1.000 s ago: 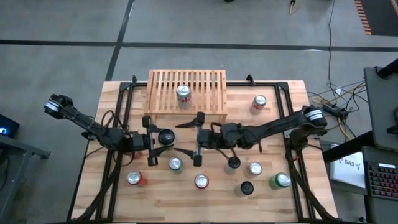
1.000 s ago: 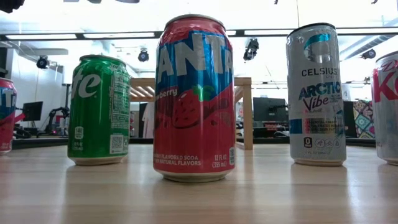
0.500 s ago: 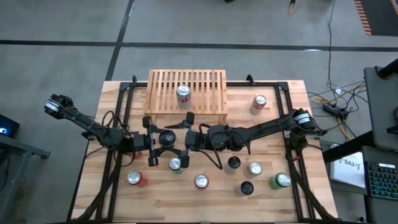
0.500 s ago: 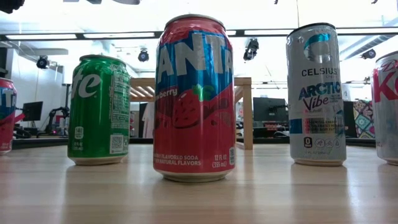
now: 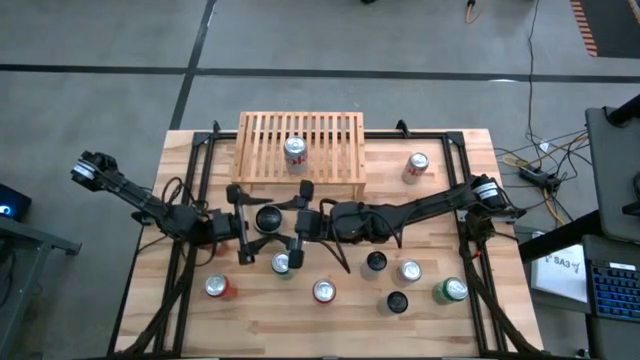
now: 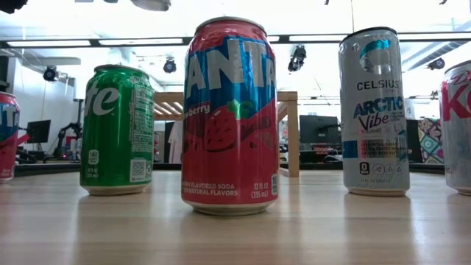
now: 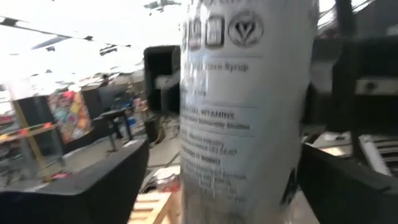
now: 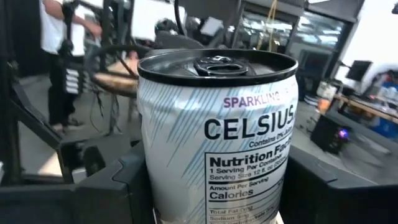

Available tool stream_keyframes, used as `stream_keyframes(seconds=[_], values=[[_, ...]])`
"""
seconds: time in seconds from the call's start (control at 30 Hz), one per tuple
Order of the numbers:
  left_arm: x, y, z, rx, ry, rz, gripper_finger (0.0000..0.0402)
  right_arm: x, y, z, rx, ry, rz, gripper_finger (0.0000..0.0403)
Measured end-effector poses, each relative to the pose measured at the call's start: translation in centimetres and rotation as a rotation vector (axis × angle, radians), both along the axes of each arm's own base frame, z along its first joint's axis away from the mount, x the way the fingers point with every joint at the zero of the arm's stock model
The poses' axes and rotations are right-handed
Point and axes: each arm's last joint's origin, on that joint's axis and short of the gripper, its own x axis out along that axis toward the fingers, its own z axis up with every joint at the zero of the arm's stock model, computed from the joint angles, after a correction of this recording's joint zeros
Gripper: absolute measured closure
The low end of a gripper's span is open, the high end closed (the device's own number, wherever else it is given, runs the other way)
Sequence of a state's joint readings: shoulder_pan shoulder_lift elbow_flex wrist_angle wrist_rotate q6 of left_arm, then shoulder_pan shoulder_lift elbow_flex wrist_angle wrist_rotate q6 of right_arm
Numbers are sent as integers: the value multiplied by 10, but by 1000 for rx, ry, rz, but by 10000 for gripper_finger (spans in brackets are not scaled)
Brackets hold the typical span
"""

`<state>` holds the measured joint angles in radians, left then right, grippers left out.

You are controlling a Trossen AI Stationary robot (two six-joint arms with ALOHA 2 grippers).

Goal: Place canned beverage on shelf
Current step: Put the top blue soda can on the shelf

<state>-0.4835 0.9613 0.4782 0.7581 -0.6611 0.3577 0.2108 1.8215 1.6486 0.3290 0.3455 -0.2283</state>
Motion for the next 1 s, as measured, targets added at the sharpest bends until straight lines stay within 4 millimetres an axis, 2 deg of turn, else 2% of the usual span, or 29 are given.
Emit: stream_keyframes(seconds=[0.1, 0.23, 0.37, 0.57, 0.73, 1.0], values=[[-1, 1, 0, -4, 13, 33, 9, -1, -2, 11, -4, 25, -44, 173], [-4, 4, 2, -13, 15, 65, 15, -6, -9, 28, -30, 92, -110, 173], [-9, 5, 3, -9, 30, 64, 22, -12, -20, 37, -42, 163, -139, 173], [-14, 8, 5, -26, 32, 60, 23, -32, -45, 50, -35, 165, -181, 173], [-17, 10, 7, -36, 34, 68, 22, -50, -65, 44, 3, 186, -163, 173], [-18, 10, 5, -47, 42, 70, 22, -85, -104, 16, 100, 129, -204, 173]])
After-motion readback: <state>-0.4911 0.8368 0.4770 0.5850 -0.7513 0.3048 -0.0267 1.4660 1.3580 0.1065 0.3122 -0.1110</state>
